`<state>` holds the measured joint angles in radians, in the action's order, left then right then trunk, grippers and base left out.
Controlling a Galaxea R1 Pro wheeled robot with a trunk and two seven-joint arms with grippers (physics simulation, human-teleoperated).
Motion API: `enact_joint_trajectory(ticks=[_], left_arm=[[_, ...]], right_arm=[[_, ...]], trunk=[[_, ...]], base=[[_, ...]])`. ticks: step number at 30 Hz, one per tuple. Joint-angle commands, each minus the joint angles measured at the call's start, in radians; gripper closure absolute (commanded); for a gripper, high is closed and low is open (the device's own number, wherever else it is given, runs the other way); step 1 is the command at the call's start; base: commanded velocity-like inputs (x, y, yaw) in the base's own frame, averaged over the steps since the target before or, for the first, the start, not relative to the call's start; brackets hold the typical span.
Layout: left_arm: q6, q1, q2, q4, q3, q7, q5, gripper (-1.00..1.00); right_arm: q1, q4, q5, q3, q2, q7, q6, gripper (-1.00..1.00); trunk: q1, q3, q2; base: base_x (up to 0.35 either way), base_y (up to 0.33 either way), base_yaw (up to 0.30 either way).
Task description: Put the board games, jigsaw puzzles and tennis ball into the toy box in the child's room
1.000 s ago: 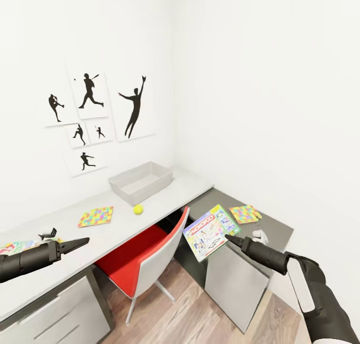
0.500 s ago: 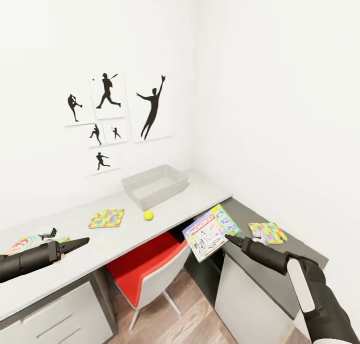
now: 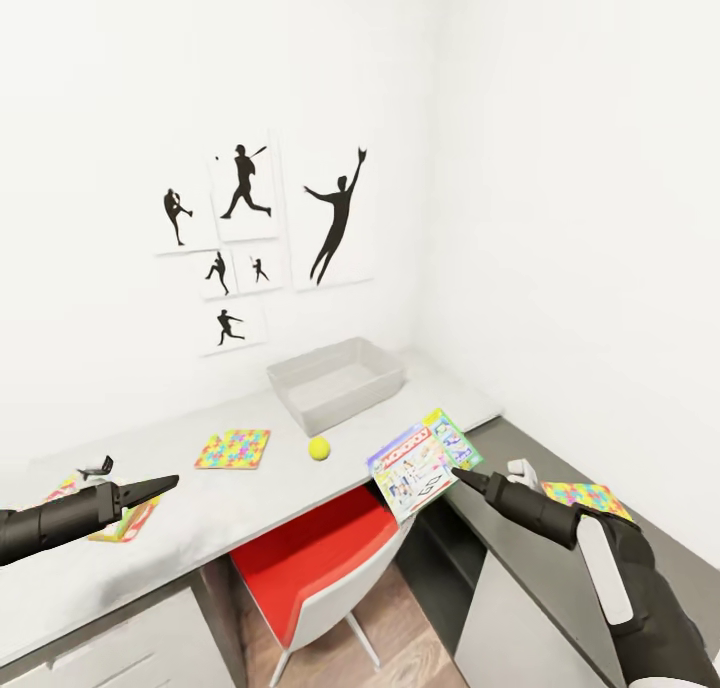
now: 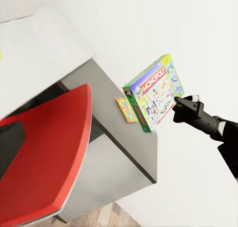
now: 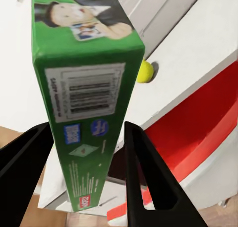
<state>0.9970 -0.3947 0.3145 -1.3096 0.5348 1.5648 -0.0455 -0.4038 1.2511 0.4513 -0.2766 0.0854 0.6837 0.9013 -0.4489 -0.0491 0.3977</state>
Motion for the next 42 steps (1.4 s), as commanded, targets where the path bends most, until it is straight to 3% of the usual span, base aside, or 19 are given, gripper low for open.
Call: enact_joint_trajectory(ticks=[1, 33, 42], left_arm=[[0.011, -0.001, 0.0, 0.0, 0.001, 0.006, -0.005, -1.0], [0.009, -0.001, 0.0, 0.0, 0.001, 0.006, -0.004, -1.0], [0.009, -0.001, 0.0, 0.0, 0.001, 0.006, -0.004, -1.0]], right_arm=[[-0.001, 0.0, 0.006, -0.002, 0.001, 0.005, 0.008, 1.0], [-0.001, 0.001, 0.011, -0.003, -0.001, 0.007, 0.01, 1.0], [-0.001, 0.024, 0.012, -0.01, 0.002, 0.058, 0.063, 1.0]], trunk=[[-0.001, -0.002, 0.002], [-0.001, -0.002, 0.002], [-0.001, -0.002, 0.002]], base=[[0.295, 0.0, 0.01], [0.192, 0.001, 0.0], [0.028, 0.0, 0.0]])
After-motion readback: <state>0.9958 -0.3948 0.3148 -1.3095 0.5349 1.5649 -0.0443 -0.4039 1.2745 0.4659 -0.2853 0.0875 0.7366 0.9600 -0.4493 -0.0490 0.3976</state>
